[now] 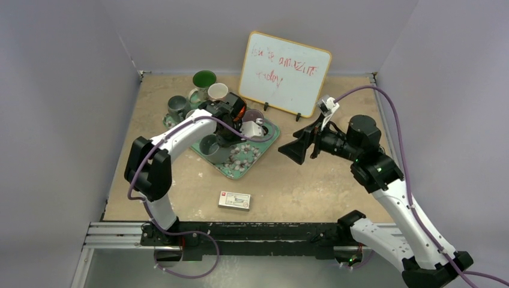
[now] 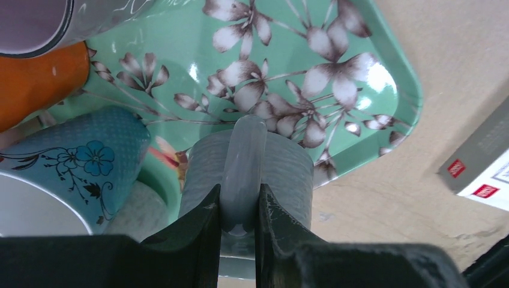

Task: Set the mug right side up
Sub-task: Place the cup on the tray, then move the cup to the center of the board.

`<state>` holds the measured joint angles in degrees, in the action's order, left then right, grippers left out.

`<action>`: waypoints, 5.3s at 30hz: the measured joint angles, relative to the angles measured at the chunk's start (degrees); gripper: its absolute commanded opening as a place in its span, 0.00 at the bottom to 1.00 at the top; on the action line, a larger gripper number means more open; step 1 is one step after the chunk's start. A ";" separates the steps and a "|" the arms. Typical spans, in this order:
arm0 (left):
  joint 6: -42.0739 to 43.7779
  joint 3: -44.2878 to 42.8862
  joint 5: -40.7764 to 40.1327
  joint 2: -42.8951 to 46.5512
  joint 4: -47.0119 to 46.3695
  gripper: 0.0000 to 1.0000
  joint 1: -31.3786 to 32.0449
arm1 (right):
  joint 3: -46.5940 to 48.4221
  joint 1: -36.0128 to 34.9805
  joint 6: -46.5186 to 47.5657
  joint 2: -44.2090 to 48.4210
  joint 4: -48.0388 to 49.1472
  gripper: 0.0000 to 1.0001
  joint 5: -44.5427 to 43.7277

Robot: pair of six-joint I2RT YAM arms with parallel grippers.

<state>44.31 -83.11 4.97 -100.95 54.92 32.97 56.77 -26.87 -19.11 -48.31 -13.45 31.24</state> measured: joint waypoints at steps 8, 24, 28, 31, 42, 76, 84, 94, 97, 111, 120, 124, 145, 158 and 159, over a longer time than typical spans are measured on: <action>4.83 0.17 -6.40 -2.69 -1.51 0.00 -0.04 | 1.62 0.00 1.79 1.11 -2.19 0.99 -1.99; 6.14 -0.22 -9.53 -4.59 -1.70 0.44 1.09 | 1.62 0.00 2.97 1.46 -3.85 0.99 -3.30; 5.73 -0.26 -9.73 -4.57 -0.55 0.51 1.62 | 1.62 0.00 2.93 1.44 -3.82 0.99 -3.28; 5.05 -0.44 -9.53 -4.31 0.09 0.80 1.73 | 1.60 0.00 2.84 1.33 -3.78 0.99 -3.28; -8.87 -2.12 1.75 10.84 -6.29 0.98 1.40 | -0.74 0.00 0.17 -0.79 -2.51 0.99 -3.28; -57.00 24.52 2.45 49.75 -19.78 0.99 -2.58 | 3.30 9.35 -25.79 -20.50 -28.02 0.88 -60.37; -57.24 26.84 -0.39 50.71 -17.20 0.98 -2.58 | 1.42 17.51 -28.87 -20.28 -31.32 0.69 -65.92; -58.75 26.88 -2.84 50.71 -14.45 0.97 -2.58 | -1.20 25.33 -31.74 -20.31 -31.67 0.82 -72.13; -58.75 26.88 -2.82 50.73 -13.90 0.97 -2.58 | -3.02 28.39 -31.85 -20.28 -30.36 0.84 -71.36; -58.71 27.47 -1.33 51.30 -13.35 0.97 -2.58 | -3.80 35.36 -31.76 -25.22 -24.13 0.99 -65.13; -58.27 27.54 -0.44 50.58 -13.27 0.97 -2.58 | 1.29 37.62 -31.06 -34.07 -22.40 0.99 -67.65; -58.23 27.63 -0.48 49.13 -13.22 0.97 -2.58 | 1.75 38.21 -29.64 -35.82 -20.44 0.97 -67.67; -58.01 27.63 -2.71 47.52 -12.37 0.96 -2.58 | -0.37 38.88 -23.41 -34.36 -18.71 0.68 -59.78; -58.01 27.63 -2.40 49.05 -12.37 0.96 -2.58 | -2.91 29.18 -16.44 -29.29 -20.50 0.62 -50.16; -58.01 27.63 -2.40 49.20 -12.37 0.96 -2.58 | -2.91 27.34 -16.33 -28.96 -20.70 0.62 -48.70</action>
<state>-13.69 -55.48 2.57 -51.75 42.54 30.39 53.87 0.47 -35.44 -77.28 -34.15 -17.45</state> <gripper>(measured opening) 0.963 0.804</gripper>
